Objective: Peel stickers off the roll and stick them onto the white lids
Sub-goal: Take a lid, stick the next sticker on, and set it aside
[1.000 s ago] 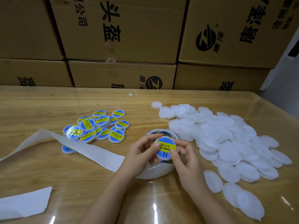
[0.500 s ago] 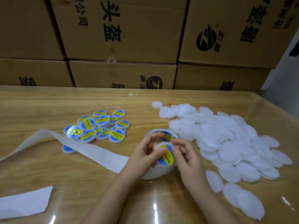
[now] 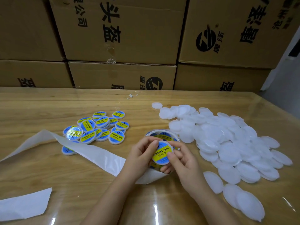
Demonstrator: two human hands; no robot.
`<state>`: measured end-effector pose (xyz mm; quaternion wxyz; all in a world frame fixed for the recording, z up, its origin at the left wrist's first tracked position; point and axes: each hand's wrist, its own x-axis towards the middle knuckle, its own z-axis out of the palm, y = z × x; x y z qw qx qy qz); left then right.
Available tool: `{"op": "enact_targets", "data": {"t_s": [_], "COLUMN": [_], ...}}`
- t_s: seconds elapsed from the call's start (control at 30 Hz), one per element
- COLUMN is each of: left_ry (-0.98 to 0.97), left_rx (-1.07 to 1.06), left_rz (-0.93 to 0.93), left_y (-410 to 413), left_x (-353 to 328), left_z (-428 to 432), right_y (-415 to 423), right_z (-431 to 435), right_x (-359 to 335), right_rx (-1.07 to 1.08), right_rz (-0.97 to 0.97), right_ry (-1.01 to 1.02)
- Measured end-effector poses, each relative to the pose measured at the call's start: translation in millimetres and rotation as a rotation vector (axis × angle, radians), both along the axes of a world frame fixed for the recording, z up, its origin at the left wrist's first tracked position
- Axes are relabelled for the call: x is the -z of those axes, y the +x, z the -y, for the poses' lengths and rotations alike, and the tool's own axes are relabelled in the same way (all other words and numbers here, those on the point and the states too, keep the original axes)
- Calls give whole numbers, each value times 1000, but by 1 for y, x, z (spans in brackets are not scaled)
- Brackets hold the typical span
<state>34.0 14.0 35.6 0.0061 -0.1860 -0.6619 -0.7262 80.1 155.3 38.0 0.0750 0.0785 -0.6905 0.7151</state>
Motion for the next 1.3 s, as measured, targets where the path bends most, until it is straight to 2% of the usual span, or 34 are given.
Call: {"op": "enact_targets", "data": {"t_s": [0.2,0.43,0.63,0.97,1.2,1.3], "left_ry": [-17,-13,-38,-148,4,-25], "left_rx": [-21,69,-40,-59,88,101], "left_rz": [-47,-50,-35,-156,-23,-32], "left_y": [0,3,2,5,3,1], "left_x": [0,2,3,1,1,0], "left_z": [-1,-4,-3,-6,0,2], "right_y": [0,-4,-2,-1,-7,-8], "right_z": [0,-2,0,-1,-6,-8], "right_x": [1,1,3,4,5,4], "right_rx": [15,96,-18,55,192,166], "right_rz": [-21,-25,7,-50,-64,-57], "right_ry": [6,-54,-22,4,-75,-85]}}
